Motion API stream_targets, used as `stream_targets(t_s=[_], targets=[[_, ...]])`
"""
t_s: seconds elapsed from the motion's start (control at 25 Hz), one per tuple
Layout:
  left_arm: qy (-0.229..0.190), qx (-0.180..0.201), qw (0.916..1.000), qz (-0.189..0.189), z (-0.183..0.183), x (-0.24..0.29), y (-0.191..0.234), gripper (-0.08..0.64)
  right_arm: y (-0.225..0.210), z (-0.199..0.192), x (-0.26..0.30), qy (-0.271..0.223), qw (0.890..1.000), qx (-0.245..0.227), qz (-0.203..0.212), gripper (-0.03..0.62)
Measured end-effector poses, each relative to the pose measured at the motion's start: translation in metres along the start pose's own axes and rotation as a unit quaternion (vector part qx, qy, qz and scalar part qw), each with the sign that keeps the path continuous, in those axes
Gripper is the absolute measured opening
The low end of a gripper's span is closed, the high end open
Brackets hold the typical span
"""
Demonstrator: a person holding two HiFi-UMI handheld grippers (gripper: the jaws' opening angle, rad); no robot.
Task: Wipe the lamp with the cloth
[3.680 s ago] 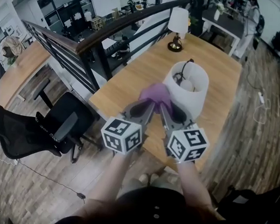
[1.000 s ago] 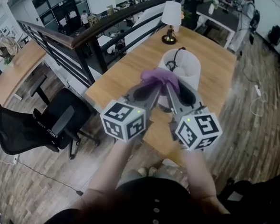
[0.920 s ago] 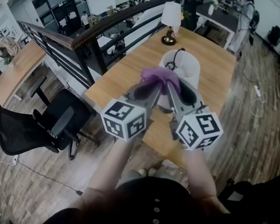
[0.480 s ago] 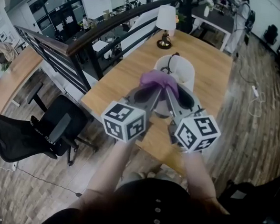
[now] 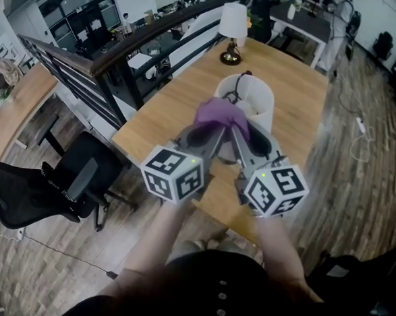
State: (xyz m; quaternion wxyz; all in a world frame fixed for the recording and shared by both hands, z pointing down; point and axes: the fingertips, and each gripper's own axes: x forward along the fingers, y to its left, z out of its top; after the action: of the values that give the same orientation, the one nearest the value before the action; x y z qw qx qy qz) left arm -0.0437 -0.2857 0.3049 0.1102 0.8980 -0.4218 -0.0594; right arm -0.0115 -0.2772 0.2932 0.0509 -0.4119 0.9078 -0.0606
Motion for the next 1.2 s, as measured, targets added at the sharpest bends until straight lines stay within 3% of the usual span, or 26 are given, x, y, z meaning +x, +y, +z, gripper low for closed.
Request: stream_targets(t_s=[1.2], targets=[[0.073, -0.041, 0.9964, 0.013, -0.075, -0.013, 0.006, 0.011, -0.004, -0.077, -0.013, 0.071, 0.995, 0.064, -0.027, 0.078]])
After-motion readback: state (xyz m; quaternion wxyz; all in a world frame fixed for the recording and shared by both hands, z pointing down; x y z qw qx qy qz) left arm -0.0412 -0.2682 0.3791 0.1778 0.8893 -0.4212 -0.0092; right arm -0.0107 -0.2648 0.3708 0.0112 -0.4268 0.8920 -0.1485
